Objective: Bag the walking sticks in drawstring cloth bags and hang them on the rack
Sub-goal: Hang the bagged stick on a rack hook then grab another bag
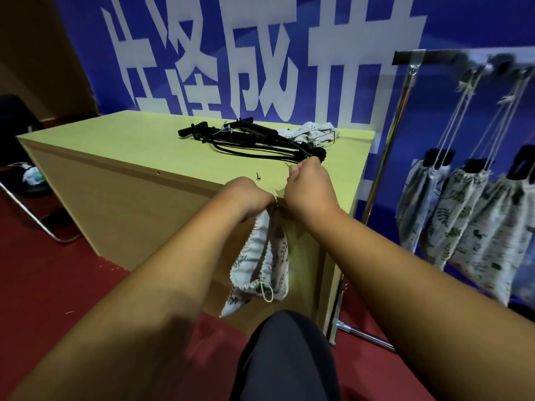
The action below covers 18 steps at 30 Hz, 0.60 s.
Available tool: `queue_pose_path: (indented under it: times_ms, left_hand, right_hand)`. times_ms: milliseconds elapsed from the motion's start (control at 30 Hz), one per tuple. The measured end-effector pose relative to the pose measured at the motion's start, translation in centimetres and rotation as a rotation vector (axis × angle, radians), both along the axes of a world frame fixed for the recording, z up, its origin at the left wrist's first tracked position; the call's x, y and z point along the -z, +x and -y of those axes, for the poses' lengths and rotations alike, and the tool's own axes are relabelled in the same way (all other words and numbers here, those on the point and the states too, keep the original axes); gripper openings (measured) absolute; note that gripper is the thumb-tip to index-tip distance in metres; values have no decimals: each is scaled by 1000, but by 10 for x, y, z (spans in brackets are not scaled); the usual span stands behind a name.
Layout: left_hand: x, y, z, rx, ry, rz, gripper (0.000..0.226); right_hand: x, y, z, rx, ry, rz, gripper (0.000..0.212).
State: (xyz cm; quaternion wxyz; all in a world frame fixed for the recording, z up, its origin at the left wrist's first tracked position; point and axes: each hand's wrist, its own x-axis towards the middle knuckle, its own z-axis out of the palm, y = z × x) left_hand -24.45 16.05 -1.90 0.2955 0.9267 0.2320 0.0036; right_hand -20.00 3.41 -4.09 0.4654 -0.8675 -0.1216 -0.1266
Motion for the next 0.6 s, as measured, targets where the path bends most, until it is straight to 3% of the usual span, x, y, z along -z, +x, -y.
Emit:
queue_pose_path:
  times_ms: [100,167,300,433,600]
  left_hand:
    - [-5,-4,10,-4,-73,-58,26]
    - [-10,-8,18,7,-113,-78,24]
    - [-21,-17,33,34,-141,-86,29]
    - [-28,-26,43,65,-167,-47,32]
    - [-37,-36,54,132,-165,4,37]
  right_hand:
    - [5,-29,5,-93,424,-234,22]
    - [14,-42,9,-100,480,-346,18]
    - [21,-61,35,-74,39,-233,24]
    - [21,-69,58,-115,-201,-220,36]
    - [12,-74,93,-131,-454,-220,32]
